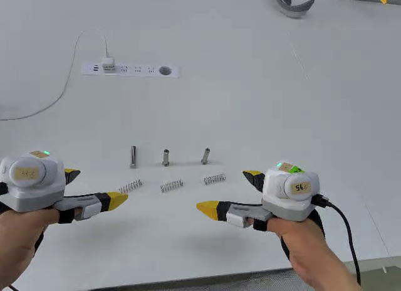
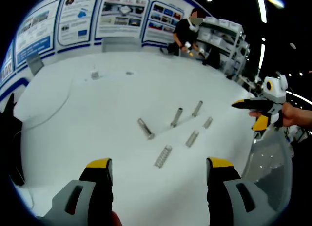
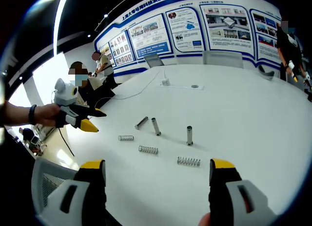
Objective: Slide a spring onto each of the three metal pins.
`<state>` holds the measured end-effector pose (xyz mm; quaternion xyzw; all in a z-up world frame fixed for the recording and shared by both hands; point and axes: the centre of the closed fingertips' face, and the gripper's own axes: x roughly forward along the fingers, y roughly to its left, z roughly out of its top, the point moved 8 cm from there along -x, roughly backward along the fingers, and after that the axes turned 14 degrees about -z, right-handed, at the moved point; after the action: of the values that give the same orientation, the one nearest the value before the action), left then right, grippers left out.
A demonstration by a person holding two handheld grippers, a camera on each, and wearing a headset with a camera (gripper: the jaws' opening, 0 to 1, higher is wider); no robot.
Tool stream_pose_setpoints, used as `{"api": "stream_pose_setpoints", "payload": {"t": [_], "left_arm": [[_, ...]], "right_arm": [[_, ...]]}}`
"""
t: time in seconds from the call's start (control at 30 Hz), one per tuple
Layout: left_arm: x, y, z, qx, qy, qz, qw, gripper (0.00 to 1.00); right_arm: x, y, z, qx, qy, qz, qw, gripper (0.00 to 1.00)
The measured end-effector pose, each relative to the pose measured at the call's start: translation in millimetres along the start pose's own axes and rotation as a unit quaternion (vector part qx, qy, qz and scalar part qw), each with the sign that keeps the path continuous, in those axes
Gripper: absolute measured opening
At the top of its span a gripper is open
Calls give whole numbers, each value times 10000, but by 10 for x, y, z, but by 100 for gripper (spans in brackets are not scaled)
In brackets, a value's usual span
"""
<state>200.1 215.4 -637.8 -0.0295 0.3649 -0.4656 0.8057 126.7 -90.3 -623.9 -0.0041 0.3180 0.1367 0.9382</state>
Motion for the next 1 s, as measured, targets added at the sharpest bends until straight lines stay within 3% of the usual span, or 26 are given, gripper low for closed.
{"api": "stream_pose_setpoints", "payload": {"t": [0.57,1.0], "left_arm": [[156,115,50,-4,69,-48,10000,79],[297,179,152,-24,68,-75,9999,77]], "right_arm": [[16,36,-20,-2,70,67,10000,89],[17,51,-39,39,103,109,9999,88]]}}
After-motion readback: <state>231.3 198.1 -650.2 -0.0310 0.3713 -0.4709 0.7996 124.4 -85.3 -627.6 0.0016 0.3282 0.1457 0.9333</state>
